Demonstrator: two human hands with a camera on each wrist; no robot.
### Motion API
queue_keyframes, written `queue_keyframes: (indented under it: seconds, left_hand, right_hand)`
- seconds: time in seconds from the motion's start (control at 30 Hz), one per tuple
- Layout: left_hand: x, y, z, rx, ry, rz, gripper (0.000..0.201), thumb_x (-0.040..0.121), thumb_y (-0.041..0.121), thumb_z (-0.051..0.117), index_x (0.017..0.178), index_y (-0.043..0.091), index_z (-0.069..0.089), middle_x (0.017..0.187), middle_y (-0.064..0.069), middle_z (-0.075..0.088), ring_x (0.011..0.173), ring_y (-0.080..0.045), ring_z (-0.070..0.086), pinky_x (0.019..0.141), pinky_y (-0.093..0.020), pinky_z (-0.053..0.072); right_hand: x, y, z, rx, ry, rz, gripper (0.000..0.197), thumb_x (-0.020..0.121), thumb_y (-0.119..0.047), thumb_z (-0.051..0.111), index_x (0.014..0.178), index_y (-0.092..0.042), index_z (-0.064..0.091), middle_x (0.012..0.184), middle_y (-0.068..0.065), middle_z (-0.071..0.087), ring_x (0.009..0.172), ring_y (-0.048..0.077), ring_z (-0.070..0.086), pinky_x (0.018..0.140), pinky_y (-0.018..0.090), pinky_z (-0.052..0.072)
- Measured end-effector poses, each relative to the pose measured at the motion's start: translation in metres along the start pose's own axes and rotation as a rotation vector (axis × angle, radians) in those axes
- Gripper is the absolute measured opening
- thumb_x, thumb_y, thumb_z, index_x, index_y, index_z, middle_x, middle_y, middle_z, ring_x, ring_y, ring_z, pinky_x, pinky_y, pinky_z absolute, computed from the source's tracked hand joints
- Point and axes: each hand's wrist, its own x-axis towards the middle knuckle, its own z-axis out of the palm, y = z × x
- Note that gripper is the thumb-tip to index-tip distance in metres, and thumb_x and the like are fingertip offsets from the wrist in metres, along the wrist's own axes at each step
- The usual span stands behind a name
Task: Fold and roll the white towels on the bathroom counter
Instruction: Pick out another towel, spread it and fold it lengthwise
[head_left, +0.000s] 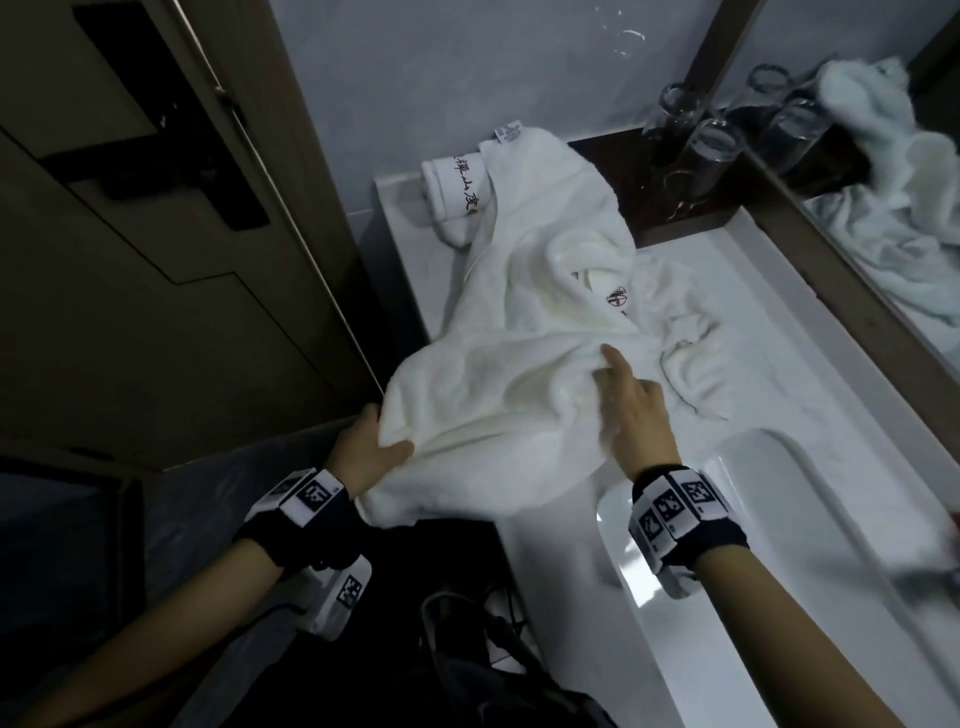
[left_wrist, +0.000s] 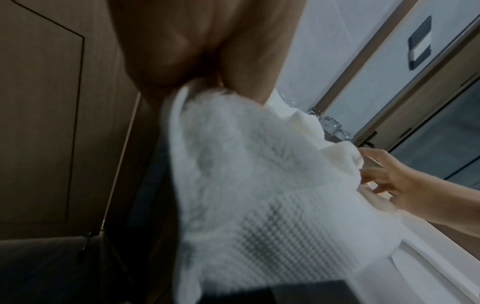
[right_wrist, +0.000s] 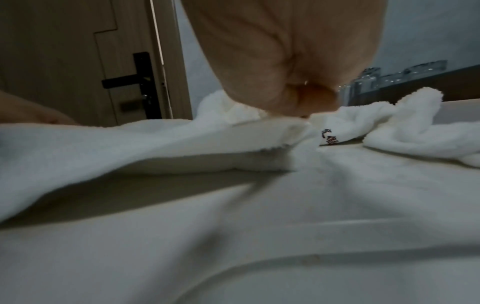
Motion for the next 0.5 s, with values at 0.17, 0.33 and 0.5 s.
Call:
queue_keyframes:
  seconds: [0.17, 0.33, 0.5]
  left_hand:
    - [-0.009, -0.006, -0.008, -0.195, -0.18, -0.005, 0.054, 0.077, 0.021, 0.073, 0.126, 0.012, 0.051, 0.125, -0.007, 0.059, 0.111, -0.019, 0.056, 0.091, -0.032, 0.043]
    - [-0.018, 0.01, -0.003, -0.187, -0.242, 0.163, 0.099, 0.057, 0.038, 0.084, 0.138, 0.02, 0.03, 0.138, 0.003, 0.043, 0.125, -0.013, 0.042, 0.105, -0.035, 0.035]
    - [-0.026, 0.03, 0.005, -0.042, -0.376, 0.248, 0.114, 0.048, 0.044, 0.081, 0.142, 0.018, 0.023, 0.143, -0.001, 0.039, 0.133, -0.019, 0.036, 0.112, -0.043, 0.031]
  right_hand:
    - [0.0, 0.012, -0.004, -0.045, 0.005, 0.133, 0.082, 0.069, 0.019, 0.041, 0.143, -0.014, 0.028, 0.122, 0.01, 0.056, 0.114, 0.032, 0.041, 0.093, 0.034, 0.024]
    - [-0.002, 0.02, -0.009, -0.029, -0.122, 0.195, 0.028, 0.077, -0.004, 0.061, 0.105, -0.001, 0.059, 0.108, 0.019, 0.063, 0.116, 0.032, 0.047, 0.102, 0.033, 0.023]
    - [-0.016, 0.007, -0.017, 0.317, -0.128, 0.155, 0.027, 0.073, -0.017, 0.075, 0.093, -0.005, 0.062, 0.088, 0.012, 0.055, 0.08, 0.023, 0.051, 0.062, 0.02, 0.035]
